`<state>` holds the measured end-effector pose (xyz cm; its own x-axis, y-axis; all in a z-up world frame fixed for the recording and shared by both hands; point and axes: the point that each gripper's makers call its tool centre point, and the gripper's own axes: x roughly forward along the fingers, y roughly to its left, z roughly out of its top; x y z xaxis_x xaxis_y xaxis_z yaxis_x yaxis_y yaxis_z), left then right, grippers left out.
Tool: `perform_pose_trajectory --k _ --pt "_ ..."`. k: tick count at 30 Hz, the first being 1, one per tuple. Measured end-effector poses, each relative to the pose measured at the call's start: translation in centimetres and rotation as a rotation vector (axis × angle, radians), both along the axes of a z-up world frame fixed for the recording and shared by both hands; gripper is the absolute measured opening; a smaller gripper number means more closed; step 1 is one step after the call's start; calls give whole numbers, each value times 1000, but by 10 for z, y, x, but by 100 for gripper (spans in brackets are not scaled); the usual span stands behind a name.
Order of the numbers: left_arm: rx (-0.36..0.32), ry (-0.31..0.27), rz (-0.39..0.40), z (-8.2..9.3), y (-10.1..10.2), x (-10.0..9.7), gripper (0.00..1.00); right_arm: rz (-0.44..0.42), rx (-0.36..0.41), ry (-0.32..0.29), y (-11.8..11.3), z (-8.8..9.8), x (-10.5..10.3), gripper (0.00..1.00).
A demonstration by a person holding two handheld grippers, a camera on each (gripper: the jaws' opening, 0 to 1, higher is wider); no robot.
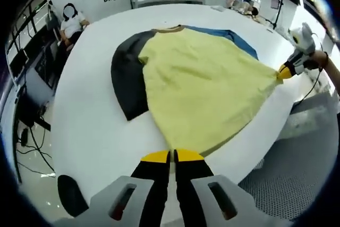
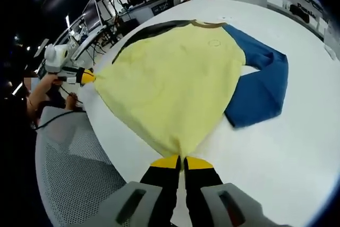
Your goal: Fold the garment on the visible template until the final outline fits inside the template.
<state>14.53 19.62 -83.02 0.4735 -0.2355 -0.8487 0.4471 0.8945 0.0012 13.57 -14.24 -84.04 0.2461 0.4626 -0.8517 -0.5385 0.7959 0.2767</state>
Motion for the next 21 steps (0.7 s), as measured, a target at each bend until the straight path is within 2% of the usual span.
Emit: perform_pose_trajectory --k 6,13,21 --pt "34 22 6 -12 4 -9 1 -3 -9 38 -1 -7 -9 1" --pt "57 31 17 -16 9 -12 1 2 -29 68 -1 -17 -17 1" --pt "72 53 21 -25 8 -19 1 28 -71 50 -3 -25 -20 1"
